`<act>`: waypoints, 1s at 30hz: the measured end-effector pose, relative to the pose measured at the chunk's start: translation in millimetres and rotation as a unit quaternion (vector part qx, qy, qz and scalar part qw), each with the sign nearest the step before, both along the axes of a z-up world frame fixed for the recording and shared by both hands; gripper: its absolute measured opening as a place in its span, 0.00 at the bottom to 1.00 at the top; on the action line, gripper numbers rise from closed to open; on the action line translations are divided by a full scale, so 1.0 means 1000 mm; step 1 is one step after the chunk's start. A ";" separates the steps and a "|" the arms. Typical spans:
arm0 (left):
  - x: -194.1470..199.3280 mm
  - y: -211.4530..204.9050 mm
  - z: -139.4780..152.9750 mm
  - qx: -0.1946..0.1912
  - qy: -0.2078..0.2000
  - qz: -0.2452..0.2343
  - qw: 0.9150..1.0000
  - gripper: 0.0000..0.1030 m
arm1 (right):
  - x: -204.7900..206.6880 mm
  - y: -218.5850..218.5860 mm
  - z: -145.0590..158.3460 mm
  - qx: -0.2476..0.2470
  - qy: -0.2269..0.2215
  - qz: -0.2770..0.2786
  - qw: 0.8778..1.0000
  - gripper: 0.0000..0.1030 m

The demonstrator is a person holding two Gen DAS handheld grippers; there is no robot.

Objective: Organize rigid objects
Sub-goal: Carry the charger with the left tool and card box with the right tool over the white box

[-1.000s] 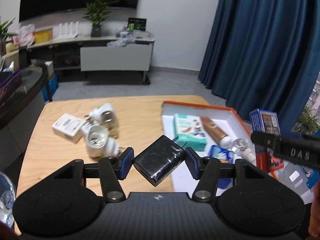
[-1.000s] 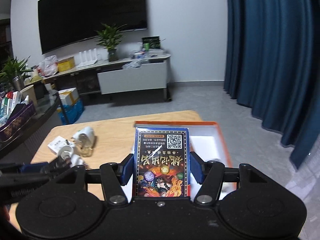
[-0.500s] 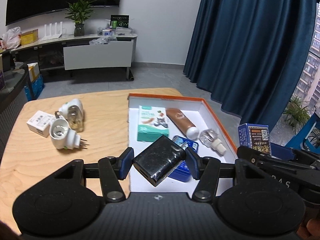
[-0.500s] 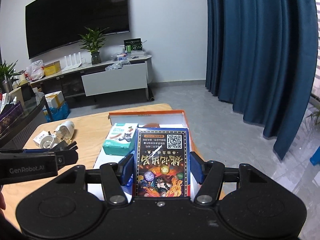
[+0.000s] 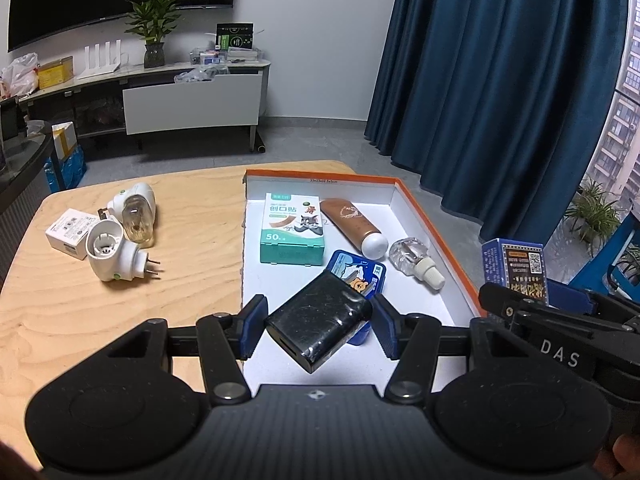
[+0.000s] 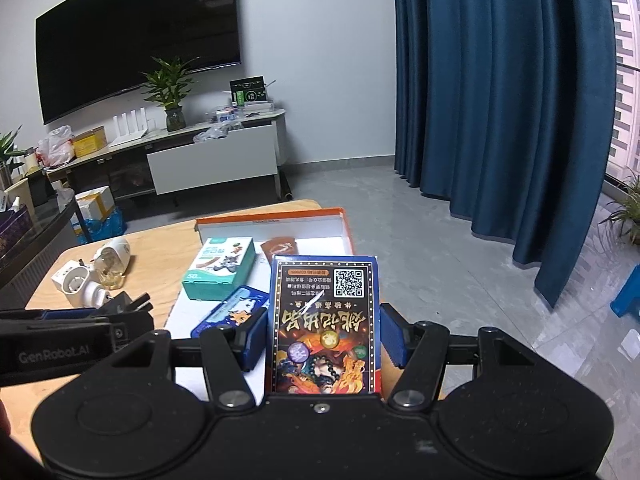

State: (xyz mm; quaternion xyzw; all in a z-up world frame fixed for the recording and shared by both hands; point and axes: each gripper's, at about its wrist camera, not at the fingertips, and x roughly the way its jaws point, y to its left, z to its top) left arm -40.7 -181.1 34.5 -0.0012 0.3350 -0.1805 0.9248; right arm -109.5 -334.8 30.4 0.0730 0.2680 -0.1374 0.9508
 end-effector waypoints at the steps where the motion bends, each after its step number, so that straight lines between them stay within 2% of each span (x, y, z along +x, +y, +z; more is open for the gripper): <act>1: 0.000 -0.001 -0.001 -0.001 0.000 0.000 1.000 0.55 | -0.001 0.000 0.000 -0.002 -0.001 0.000 1.000 0.68; 7: -0.002 -0.002 -0.001 0.002 -0.002 0.003 1.000 0.55 | -0.001 0.006 0.000 -0.016 -0.003 0.006 1.000 0.68; 30: -0.007 -0.009 0.000 0.011 -0.010 -0.005 1.000 0.55 | -0.004 0.006 -0.003 -0.019 -0.006 0.013 1.000 0.68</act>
